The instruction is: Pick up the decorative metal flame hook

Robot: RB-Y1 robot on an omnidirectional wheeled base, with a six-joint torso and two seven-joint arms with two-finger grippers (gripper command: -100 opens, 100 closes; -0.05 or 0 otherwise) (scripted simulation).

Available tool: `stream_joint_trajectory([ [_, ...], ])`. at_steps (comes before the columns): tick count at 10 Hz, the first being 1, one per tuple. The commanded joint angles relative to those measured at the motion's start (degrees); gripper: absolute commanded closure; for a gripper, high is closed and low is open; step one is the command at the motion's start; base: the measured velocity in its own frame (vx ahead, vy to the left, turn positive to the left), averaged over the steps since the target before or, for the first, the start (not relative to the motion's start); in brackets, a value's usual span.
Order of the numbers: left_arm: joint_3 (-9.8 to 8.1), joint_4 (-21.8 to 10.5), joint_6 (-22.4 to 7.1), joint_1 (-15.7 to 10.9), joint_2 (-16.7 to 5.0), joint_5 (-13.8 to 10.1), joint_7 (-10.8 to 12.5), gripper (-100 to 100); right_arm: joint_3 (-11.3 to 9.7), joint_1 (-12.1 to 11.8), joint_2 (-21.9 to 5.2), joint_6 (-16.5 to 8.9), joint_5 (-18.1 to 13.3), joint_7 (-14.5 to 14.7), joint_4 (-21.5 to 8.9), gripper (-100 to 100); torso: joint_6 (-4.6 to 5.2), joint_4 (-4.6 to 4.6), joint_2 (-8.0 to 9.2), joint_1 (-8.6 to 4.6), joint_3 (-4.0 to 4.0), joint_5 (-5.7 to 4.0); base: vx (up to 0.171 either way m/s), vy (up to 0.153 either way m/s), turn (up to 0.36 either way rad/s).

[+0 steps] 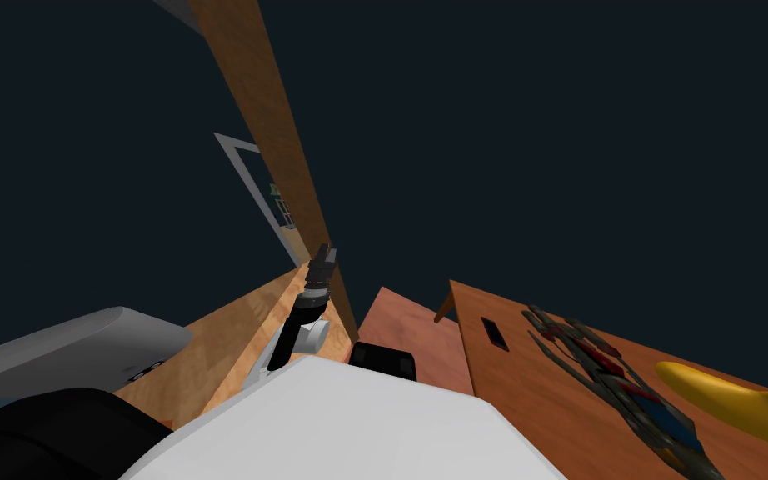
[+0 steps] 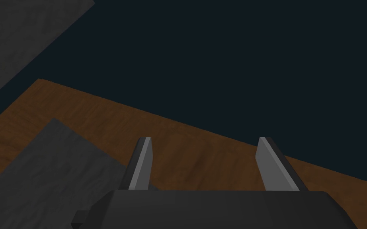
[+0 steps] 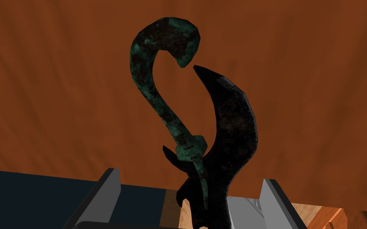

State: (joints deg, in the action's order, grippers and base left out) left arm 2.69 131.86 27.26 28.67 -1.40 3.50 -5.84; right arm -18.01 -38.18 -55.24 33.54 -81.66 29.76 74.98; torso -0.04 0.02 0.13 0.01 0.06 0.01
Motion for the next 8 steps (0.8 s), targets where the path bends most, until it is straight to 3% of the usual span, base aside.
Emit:
stream_joint_trajectory([
  [1,0.0,0.0,0.0,0.0,0.0,0.0,0.0,0,1.3,1.6,1.0,2.3,-0.3,1.3,-2.8,-100,0.0,0.0,0.0,0.0,0.0,0.0,-0.015,0.034,-0.024],
  [6,0.23,-0.1,0.0,0.0,-0.1,0.0,0.0,0,5.4,7.3,4.3,9.3,-1.4,5.4,-10.6,-100,-0.21,0.05,0.0,0.38,0.03,0.08,-0.021,0.048,-0.037],
  [8,0.36,-0.1,-0.1,0.0,-0.1,0.1,0.1,0,5.2,6.9,4.1,8.8,-1.5,4.9,-10.2,-100,-0.32,0.09,0.0,0.63,0.05,0.14,-0.01,0.021,-0.011],
])
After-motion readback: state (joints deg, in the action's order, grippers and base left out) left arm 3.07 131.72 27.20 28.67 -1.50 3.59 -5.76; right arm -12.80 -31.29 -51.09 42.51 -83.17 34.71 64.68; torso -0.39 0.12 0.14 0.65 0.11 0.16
